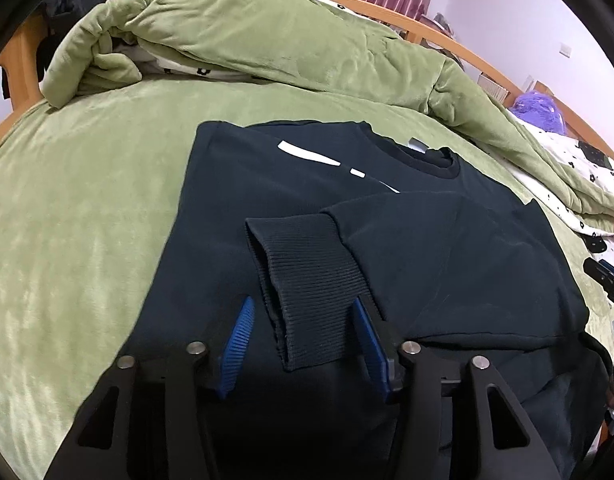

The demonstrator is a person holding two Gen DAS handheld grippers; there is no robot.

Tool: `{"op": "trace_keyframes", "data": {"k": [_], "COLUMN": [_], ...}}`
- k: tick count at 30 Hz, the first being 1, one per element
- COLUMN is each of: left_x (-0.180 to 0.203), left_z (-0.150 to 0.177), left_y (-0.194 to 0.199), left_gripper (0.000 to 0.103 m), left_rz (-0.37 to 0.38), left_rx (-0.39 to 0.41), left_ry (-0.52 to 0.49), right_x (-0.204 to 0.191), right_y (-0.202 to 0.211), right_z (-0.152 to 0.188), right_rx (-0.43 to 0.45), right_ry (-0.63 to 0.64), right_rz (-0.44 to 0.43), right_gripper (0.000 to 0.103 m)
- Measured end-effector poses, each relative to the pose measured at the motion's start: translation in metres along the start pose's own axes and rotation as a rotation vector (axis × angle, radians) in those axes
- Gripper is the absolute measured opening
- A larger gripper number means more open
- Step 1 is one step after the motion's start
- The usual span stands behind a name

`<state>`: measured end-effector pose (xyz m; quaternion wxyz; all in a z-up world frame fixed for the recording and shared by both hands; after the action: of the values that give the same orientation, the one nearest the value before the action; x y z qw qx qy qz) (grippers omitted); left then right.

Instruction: Fold small clothes

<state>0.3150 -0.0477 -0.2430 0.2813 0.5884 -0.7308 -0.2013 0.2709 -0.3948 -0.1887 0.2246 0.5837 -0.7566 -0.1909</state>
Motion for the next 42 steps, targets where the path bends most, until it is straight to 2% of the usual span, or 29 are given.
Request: {"op": "trace_keyframes", "data": {"k": [2,5,11,12,14,17,26,30,42], "left_x": [0.002,0.003,-0.015,-0.018,-0.024,-0.026,-0.021,-0.02,-0.015], "left_z": [0.001,0.0,-0.029,-0.033,-0.037,-0.033,-0.02,-0.015,-0.006], "left_y": [-0.002,-0.004,0.018,0.021,0.022,0.014,0.008,0.006,0.009], "left_gripper": [0.033,0.011,0.008,0.004,0.004,0.004,0.008,0.017,0.025], "left_rz": [-0.002,-0.02,0.005,0.005,-0.004,-0.003,-0.05,-0.082,-0.105], "left_rx": [0.0,0.017,0.155,0.166,0.174,0.14,0.088,0.07,0.066], "left_ry": [-0.009,-0.028,0.052,0.065,0.079,0.091,0.029,0.001,-0.028], "right_x": [0.001,0.0,-0.002,-0.001,-0.001,-0.001,0.001,0.005,-0.002], "right_y": [-0.002,-0.005,-0.006,-0.006,-0.008,-0.013,-0.044,-0.045,-0.033], "right_z": [0.0,0.002,0.004,0.004,0.006,0.011,0.044,0.047,0.045], "right_rx": [-0.004,-0.012,-0.015,-0.017,-0.025,-0.045,-0.177,-0.175,-0.138], "right_ry": [-0.003,-0.005,0.007,0.006,0.007,0.009,0.003,-0.041,-0.045], "right_rz": [0.0,0.002,-0.001,-0.001,-0.002,0.0,0.017,0.003,-0.005], "right_gripper": [0.064,0.064,0.064,0.064,0.064,0.064,0.064,0.064,0.064]}}
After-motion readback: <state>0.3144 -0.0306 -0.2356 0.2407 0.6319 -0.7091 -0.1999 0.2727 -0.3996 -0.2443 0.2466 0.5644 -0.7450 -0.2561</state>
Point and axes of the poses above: each gripper's, at about its wrist camera, not at the fingertips, and y roughly against the way its jaws point, x to its right, z to its underside, the point moved 4 cm from there along -y, roughly the way its jaws point, and after that the axes turned 12 degrees about x, right-handed, at the moved point
